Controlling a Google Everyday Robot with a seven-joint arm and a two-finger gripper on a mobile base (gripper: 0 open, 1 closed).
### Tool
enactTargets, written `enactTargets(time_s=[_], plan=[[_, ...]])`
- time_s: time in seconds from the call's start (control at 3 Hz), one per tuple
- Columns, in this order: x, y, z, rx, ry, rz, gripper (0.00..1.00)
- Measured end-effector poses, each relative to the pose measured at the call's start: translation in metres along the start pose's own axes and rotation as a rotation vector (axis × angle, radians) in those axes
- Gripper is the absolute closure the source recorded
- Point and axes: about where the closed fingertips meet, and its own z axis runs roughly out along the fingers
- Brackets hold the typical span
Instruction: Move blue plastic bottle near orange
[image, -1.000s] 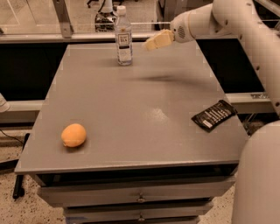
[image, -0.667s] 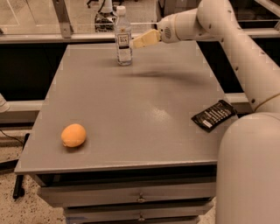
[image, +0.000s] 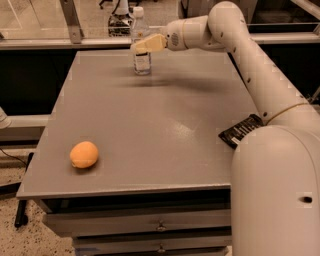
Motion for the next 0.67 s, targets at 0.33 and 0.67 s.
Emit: enactTargets(time_s=[0.33, 0.67], plan=[[-0.0034, 0.0110, 0.0137, -0.051, -0.026, 0.014, 0.16], [-0.0051, 0.0168, 0.0177, -0.079, -0.042, 0.021, 0.38]])
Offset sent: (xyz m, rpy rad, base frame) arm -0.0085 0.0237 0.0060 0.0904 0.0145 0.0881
